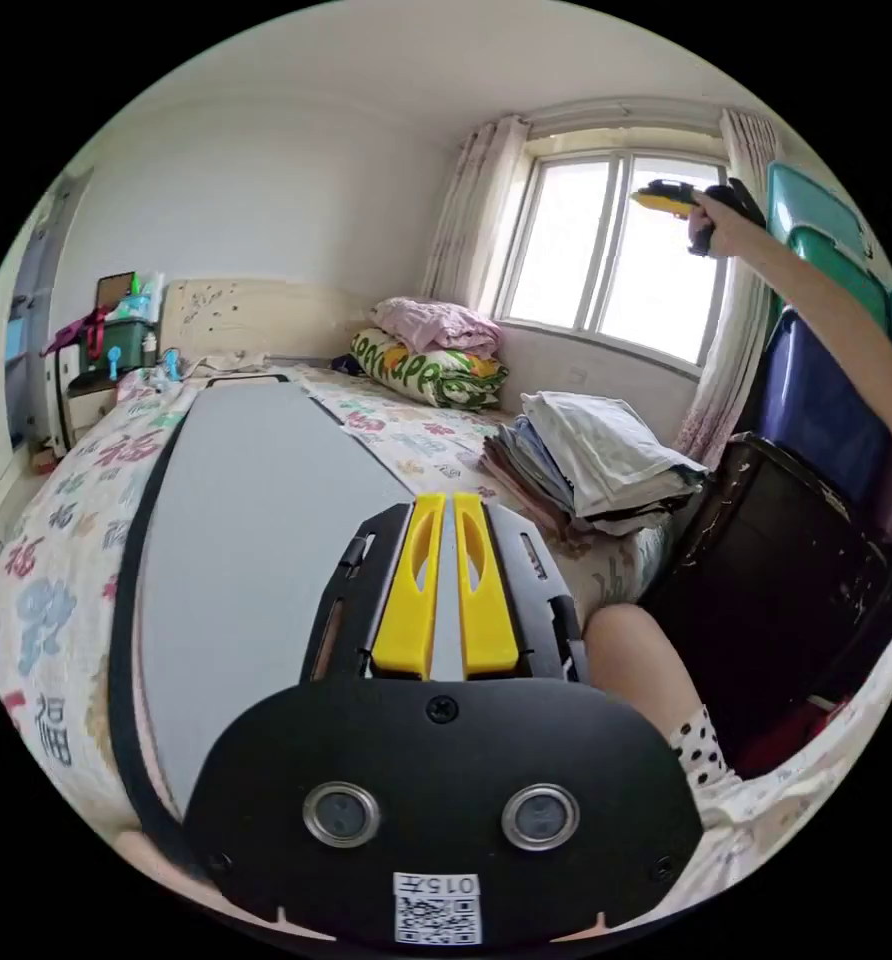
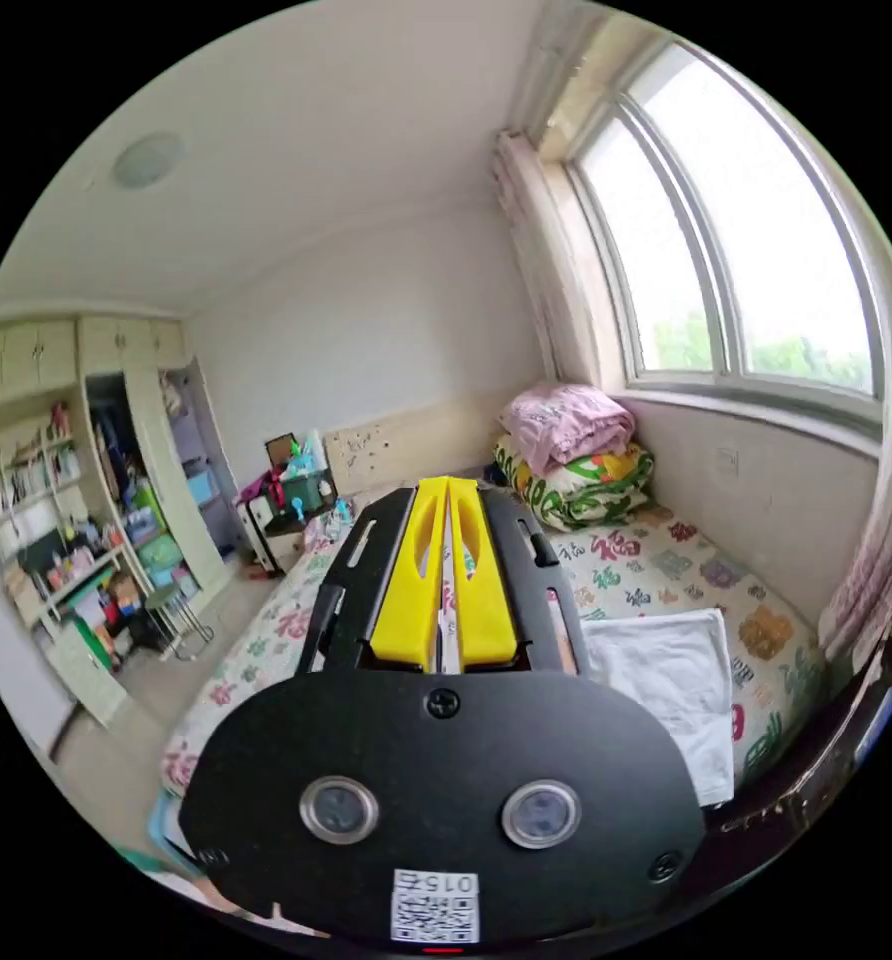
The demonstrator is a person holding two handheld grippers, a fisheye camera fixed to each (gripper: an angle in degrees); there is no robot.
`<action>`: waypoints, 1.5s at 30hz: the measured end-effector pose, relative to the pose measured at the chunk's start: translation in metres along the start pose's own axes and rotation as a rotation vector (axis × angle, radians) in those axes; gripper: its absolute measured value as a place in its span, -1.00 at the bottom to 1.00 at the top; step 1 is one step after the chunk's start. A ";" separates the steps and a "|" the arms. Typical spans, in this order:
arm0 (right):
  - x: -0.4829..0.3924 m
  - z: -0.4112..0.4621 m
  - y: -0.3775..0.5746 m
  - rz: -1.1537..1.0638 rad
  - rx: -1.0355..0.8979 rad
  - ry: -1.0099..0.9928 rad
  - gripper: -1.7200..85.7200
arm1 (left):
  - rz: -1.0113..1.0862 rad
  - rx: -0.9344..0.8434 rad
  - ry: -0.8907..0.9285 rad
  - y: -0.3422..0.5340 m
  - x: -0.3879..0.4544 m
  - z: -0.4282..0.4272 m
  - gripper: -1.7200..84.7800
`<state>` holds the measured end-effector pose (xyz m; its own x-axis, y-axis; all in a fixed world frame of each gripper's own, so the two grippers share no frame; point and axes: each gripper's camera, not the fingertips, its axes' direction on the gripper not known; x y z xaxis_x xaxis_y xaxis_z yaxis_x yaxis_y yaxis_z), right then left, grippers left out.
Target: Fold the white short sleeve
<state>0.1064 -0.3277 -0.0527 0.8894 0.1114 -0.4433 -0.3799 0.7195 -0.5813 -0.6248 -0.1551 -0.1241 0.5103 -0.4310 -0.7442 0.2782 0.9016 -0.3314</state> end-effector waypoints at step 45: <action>-0.006 0.211 0.732 -0.593 -0.266 -0.322 -0.98 | -1.236 0.184 -0.626 1.235 -0.046 -0.503 -0.93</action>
<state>-0.1232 0.3432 -0.3315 0.9802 -0.0200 0.1972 0.1771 0.5351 -0.8260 -0.7139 0.9976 -0.7902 0.1199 -0.9230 0.3657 0.8860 -0.0667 -0.4589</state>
